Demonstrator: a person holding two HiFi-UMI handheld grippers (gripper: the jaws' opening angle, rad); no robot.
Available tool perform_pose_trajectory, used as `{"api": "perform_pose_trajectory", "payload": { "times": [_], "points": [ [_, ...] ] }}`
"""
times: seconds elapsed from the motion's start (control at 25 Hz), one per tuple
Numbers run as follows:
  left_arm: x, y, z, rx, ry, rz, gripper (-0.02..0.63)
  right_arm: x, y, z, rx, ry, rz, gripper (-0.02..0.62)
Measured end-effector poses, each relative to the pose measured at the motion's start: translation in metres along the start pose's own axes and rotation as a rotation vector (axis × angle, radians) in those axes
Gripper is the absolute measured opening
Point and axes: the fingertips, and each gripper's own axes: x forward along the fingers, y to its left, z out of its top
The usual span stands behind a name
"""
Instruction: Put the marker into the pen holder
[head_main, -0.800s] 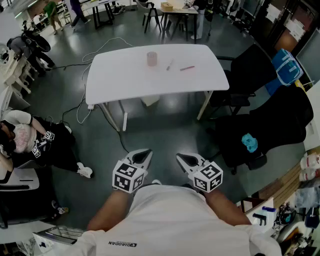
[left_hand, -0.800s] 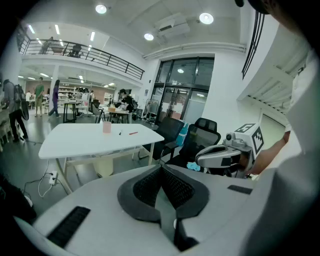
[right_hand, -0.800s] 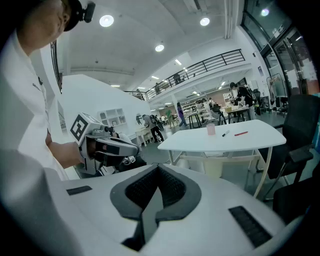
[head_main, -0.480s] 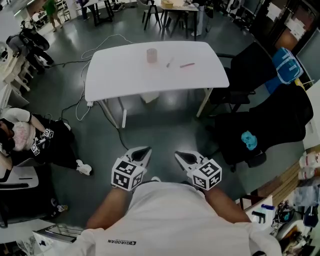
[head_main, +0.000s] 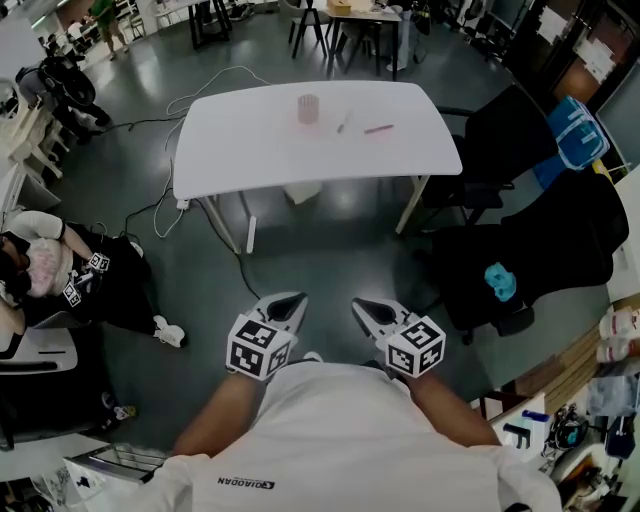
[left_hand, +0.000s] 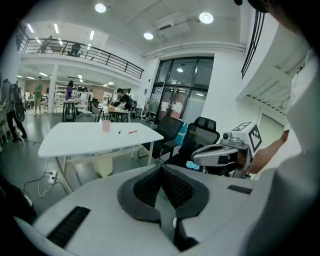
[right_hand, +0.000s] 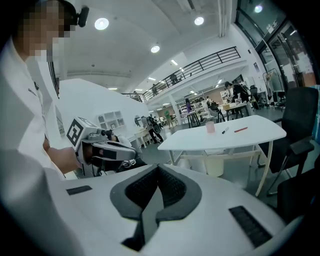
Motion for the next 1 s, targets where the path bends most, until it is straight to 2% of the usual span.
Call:
{"api": "perform_pose_trajectory", "payload": {
  "times": [0.28, 0.52, 1.0],
  "points": [
    [0.003, 0.001, -0.012, 0.030, 0.042, 0.016, 0.026, 0.005, 0.000, -0.008, -0.004, 0.024, 0.006, 0.016],
    [0.000, 0.005, -0.015, 0.008, 0.046, 0.012, 0.026, 0.009, 0.000, -0.008, 0.005, 0.030, -0.004, 0.016],
    [-0.010, 0.018, -0.014, -0.017, 0.011, 0.014, 0.026, 0.022, 0.003, -0.003, 0.016, 0.048, -0.013, 0.015]
  ]
}}
